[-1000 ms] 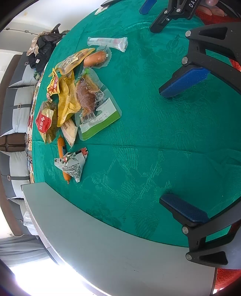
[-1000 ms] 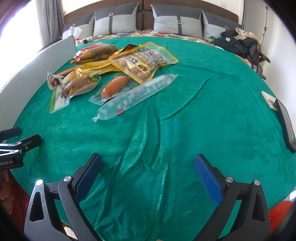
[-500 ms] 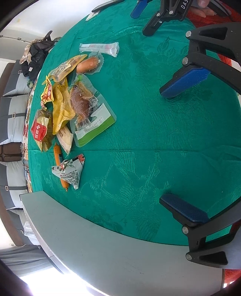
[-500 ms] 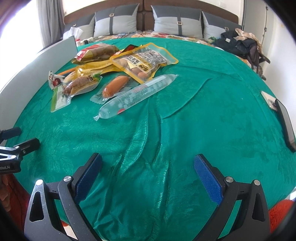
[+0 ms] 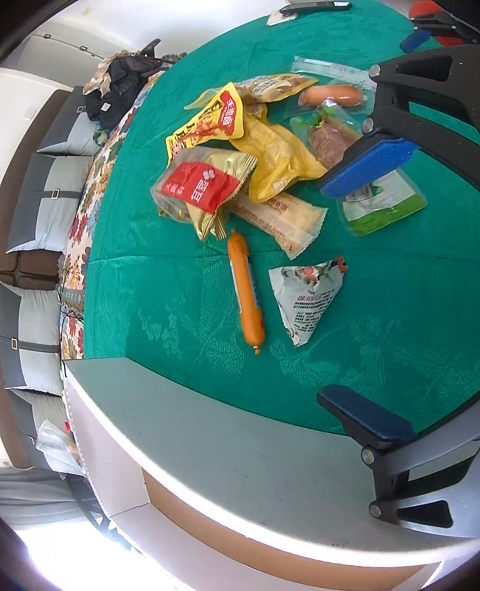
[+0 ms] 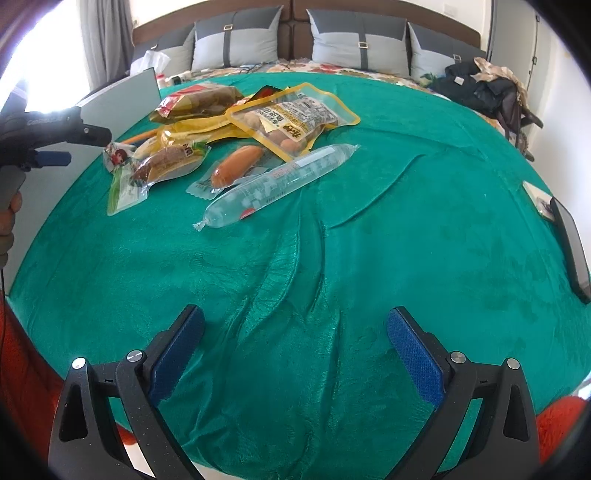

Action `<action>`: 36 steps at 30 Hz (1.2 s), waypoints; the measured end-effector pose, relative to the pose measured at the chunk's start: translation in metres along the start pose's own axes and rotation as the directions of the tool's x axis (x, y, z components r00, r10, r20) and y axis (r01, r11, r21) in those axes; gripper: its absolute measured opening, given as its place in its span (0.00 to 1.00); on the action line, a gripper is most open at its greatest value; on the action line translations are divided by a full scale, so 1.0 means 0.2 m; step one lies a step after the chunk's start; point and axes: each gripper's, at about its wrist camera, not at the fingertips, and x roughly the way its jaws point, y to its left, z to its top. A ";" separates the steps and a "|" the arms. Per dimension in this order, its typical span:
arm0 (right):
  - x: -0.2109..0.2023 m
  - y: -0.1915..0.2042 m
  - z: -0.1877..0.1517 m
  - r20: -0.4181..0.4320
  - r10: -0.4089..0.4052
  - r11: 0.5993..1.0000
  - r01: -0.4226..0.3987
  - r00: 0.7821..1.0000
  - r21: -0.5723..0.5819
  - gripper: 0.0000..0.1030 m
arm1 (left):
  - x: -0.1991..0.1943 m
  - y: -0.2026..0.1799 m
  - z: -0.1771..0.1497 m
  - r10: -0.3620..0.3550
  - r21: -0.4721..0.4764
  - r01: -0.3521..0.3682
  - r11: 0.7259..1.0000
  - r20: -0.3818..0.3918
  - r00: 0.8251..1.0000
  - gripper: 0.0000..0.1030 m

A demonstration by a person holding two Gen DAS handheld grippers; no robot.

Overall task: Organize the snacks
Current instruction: 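Grasp the white triangular snack pack with the left gripper, then hold the triangular pack in the left gripper while the right gripper grasps the clear tube snack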

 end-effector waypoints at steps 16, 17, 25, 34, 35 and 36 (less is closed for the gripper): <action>-0.01 0.00 -0.01 0.003 0.006 1.000 -0.006 1.000 -0.003 0.98 | -0.07 0.11 -0.31 -0.100 0.011 0.101 0.995 -0.034 0.994 0.46; -0.01 0.01 -0.01 0.004 0.005 1.000 -0.005 1.000 -0.002 0.98 | -0.11 0.11 -0.36 -0.101 0.025 0.101 0.995 -0.034 0.994 0.46; -0.01 -0.03 0.06 -0.056 0.050 0.998 -0.048 0.997 0.033 0.96 | -0.21 0.15 -0.55 -0.093 0.021 0.092 0.995 0.018 0.996 0.47; 0.17 -0.14 0.50 -0.056 0.118 0.948 -0.096 0.991 0.302 0.60 | -0.22 0.16 -0.60 -0.107 0.053 0.104 0.993 0.062 0.992 0.47; 0.21 -0.16 0.52 -0.089 0.130 0.934 -0.092 0.988 0.344 0.33 | -0.23 0.16 -0.61 -0.110 0.054 0.107 0.993 0.062 0.992 0.47; 0.25 -0.17 0.53 -0.100 0.155 0.915 -0.105 0.983 0.388 0.26 | -0.23 0.17 -0.61 -0.113 0.055 0.110 0.992 0.063 0.992 0.47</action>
